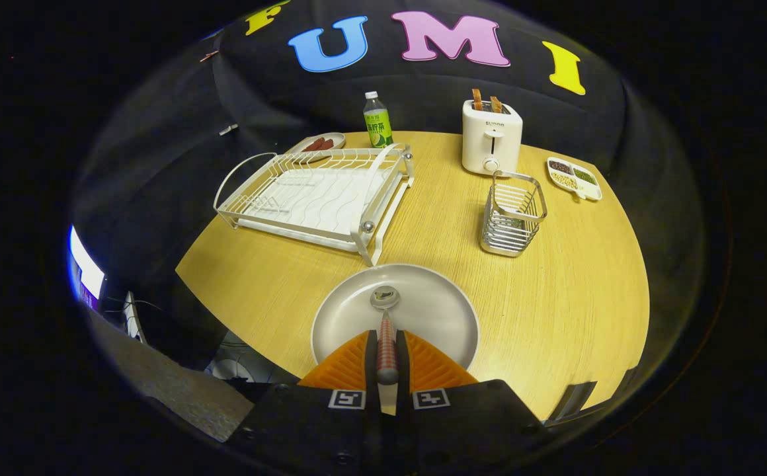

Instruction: Take the plate from the dish rack, then take the spoon from the basket and place it into the plate.

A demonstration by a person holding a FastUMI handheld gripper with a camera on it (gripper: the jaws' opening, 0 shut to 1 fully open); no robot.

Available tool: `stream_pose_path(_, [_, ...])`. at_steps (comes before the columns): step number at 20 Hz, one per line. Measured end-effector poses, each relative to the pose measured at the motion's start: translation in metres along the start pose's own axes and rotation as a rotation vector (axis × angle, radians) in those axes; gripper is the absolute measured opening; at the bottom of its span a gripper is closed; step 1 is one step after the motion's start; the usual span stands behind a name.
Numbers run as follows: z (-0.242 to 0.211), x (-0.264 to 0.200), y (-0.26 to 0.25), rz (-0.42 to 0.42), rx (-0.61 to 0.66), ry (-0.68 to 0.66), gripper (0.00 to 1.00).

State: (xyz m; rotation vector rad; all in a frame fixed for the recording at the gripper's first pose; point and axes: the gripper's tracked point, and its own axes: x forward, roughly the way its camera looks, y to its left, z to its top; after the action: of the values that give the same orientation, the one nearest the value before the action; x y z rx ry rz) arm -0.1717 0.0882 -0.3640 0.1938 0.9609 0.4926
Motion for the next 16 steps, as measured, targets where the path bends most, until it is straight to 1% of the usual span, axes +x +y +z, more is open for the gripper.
stream_pose_path(3, [-0.011, 0.008, 0.004, 0.022, 0.008, 0.027, 0.13])
stream_pose_path(6, [-0.024, 0.011, 0.002, 0.015, -0.012, 0.067, 0.14])
stream_pose_path(12, [-0.048, 0.021, -0.011, -0.036, -0.033, 0.138, 0.18])
stream_pose_path(15, [-0.049, 0.023, -0.013, -0.051, -0.026, 0.138, 0.21])
stream_pose_path(16, [-0.045, 0.022, -0.013, -0.053, -0.021, 0.132, 0.23])
